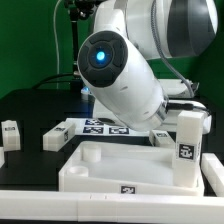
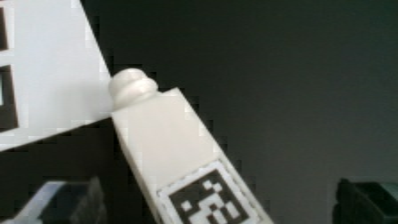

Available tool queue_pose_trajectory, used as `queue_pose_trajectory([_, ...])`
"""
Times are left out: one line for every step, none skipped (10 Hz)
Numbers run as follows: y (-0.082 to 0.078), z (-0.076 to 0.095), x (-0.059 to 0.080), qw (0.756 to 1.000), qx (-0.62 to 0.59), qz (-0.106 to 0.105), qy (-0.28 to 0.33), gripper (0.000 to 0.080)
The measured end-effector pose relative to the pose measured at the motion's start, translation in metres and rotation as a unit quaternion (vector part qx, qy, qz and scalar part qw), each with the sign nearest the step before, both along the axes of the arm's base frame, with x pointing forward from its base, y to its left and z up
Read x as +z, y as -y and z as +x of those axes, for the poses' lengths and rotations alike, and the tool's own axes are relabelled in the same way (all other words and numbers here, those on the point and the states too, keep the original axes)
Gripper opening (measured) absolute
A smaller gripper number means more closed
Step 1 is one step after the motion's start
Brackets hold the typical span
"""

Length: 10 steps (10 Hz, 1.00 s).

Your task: Assemble desk

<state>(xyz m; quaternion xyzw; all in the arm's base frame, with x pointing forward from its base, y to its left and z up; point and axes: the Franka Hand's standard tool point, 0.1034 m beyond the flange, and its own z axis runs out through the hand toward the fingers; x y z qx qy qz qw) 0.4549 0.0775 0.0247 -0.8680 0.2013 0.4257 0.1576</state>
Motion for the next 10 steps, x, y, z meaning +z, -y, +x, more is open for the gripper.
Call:
queue_pose_trajectory([-0.0003, 0.0016, -0.0027, 1.000, 0.000, -0.002, 0.005, 0.0649])
queue_pose_trajectory([-0.0006, 0.0025, -0.0061, 1.000, -0.001, -0.004, 0.008, 0.0649])
queue_pose_trajectory([0.0001, 0.0020, -0.0087, 1.000, -0.001, -0.005, 0.008, 0.0649])
queue_pose_trajectory([0.0003, 0.0017, -0.0093, 1.000, -0.002, -0.005, 0.008, 0.0649])
queue_pose_trajectory([0.0006, 0.0017, -0.0094, 1.000, -0.002, -0.005, 0.008, 0.0649])
queue_pose_trajectory([0.0010, 0.0014, -0.0099, 1.000, -0.002, -0.005, 0.007, 0.0649])
queue_pose_trajectory([0.0015, 0.0014, -0.0100, 1.000, -0.003, -0.005, 0.007, 0.0553])
queue_pose_trajectory([0.0024, 0.0016, -0.0100, 1.000, -0.004, -0.006, 0.007, 0.0417])
queue_pose_trajectory([0.0031, 0.0017, -0.0099, 1.000, -0.004, -0.006, 0.007, 0.0417])
queue_pose_trajectory([0.0044, 0.0021, -0.0098, 1.000, -0.005, -0.005, 0.007, 0.0287])
